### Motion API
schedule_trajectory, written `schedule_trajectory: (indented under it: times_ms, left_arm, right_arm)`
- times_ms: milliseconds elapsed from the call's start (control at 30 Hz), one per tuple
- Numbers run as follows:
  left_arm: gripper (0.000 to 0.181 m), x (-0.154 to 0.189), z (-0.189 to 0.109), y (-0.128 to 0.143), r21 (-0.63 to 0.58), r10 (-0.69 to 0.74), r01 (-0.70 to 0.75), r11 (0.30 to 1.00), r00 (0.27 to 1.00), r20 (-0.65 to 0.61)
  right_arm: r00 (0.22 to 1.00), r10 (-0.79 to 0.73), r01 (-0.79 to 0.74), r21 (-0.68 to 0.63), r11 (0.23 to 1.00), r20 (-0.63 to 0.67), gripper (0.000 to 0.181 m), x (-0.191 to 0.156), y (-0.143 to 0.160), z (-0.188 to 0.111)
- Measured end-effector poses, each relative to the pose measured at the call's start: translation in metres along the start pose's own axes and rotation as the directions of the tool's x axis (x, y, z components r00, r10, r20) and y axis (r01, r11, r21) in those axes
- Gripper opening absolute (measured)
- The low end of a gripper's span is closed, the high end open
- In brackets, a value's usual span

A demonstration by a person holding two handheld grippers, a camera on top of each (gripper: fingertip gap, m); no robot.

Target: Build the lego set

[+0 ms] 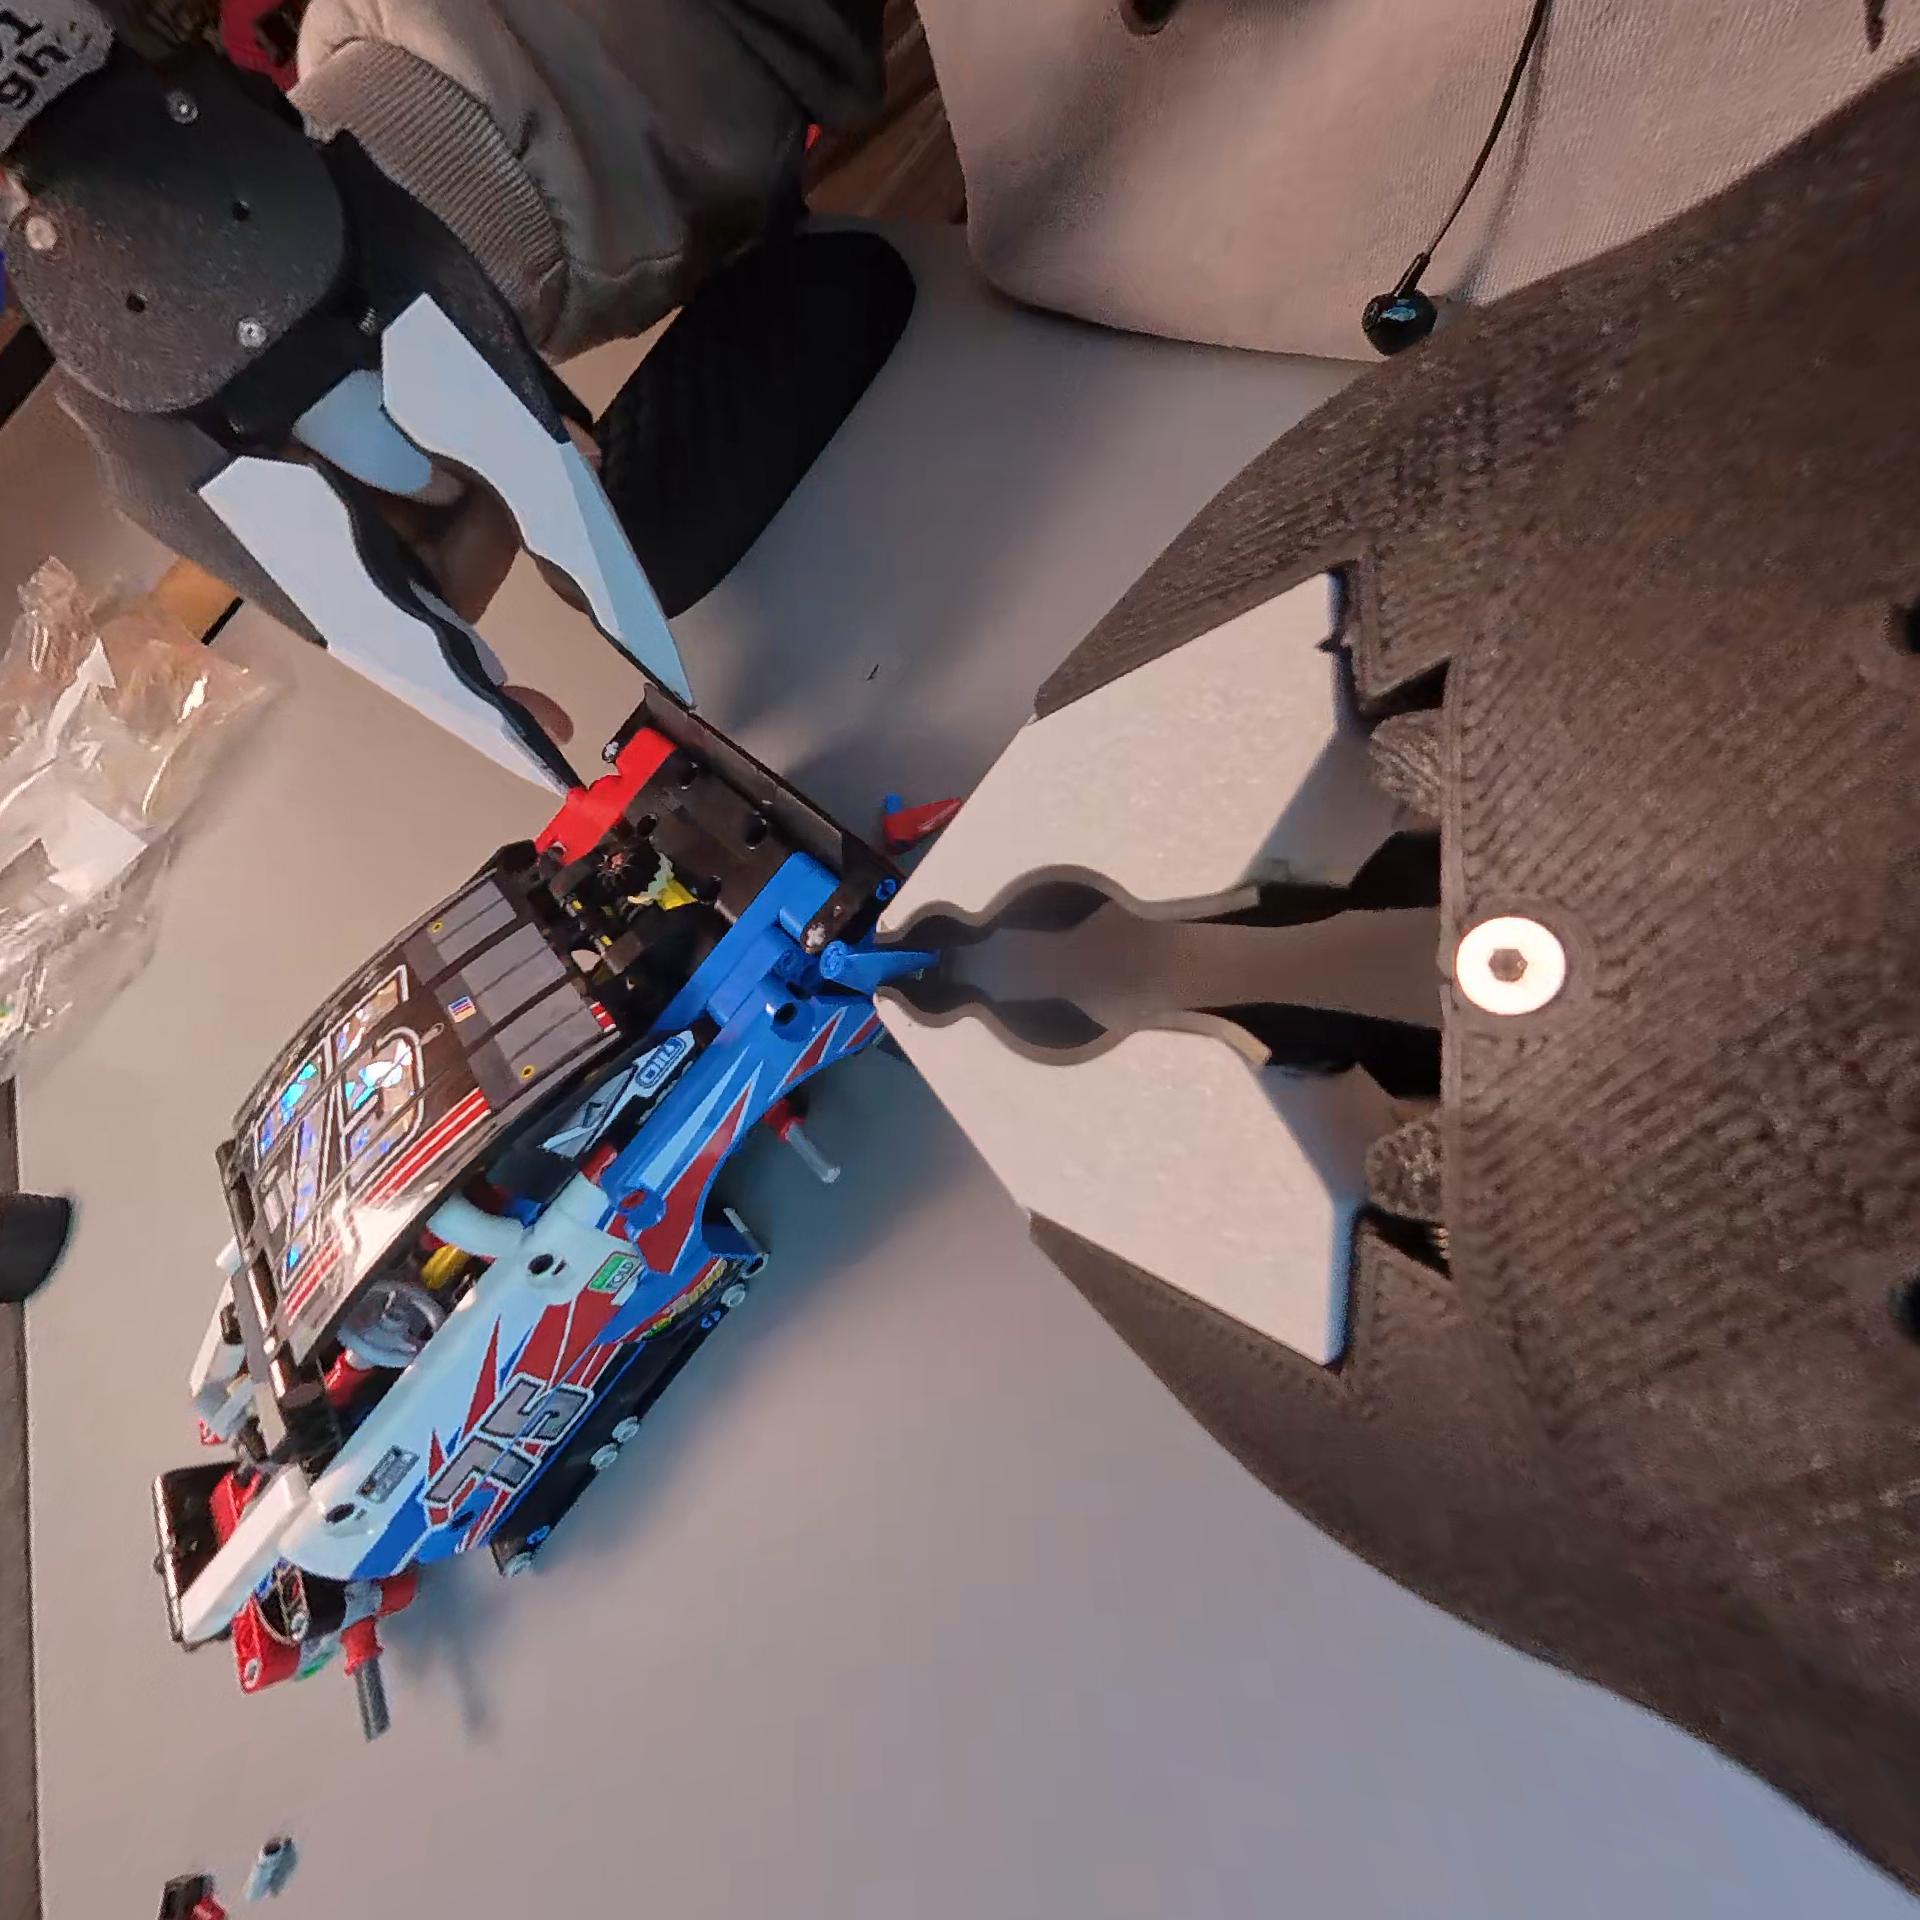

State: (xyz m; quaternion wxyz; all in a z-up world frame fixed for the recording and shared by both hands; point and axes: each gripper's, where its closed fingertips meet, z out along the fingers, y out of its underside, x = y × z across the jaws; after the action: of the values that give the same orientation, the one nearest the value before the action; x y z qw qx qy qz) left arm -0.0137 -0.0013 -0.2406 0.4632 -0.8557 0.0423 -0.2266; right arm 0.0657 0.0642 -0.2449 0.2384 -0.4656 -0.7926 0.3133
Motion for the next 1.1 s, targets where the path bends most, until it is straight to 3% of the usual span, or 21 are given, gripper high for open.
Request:
schedule_trajectory:
  times_ms: [100, 267, 500, 667, 833, 1100]
  left_arm:
    - [0.003, -0.009, -0.003, 0.0, 0.014, -0.036, 0.035, 0.999, 0.999, 0.028]
    - [0.003, -0.015, -0.009, -0.004, 0.038, -0.086, 0.086, 0.996, 0.996, 0.019]
    - [0.003, -0.02, -0.015, 0.001, 0.024, -0.102, 0.101, 0.995, 0.993, 0.062]
    - [0.003, -0.017, -0.016, 0.004, 0.004, -0.095, 0.095, 0.995, 0.993, 0.063]
    - [0.003, -0.017, -0.017, 0.005, -0.026, -0.087, 0.089, 0.996, 0.994, 0.064]
    - [0.003, -0.018, -0.017, 0.006, -0.102, -0.049, 0.058, 0.993, 0.994, 0.093]
  right_arm:
    - [0.998, 0.023, -0.022, 0.018, 1.0, -0.052, 0.031, -0.006, -0.005, 0.004]
    - [0.999, 0.035, -0.033, 0.047, 0.998, -0.032, 0.031, -0.02, -0.015, 0.011]
    - [0.999, 0.021, -0.023, 0.06, 0.998, 0.03, 0.03, -0.025, -0.021, 0.012]
    - [0.993, 0.017, -0.035, 0.153, 0.988, 0.119, 0.024, -0.027, -0.048, 0.0]
    - [0.993, -0.079, 0.064, 0.161, 0.985, 0.091, 0.017, -0.012, -0.072, 0.008]
    - [0.941, -0.306, 0.302, 0.053, 0.952, 0.144, 0.003, -0.014, -0.104, 0.053]
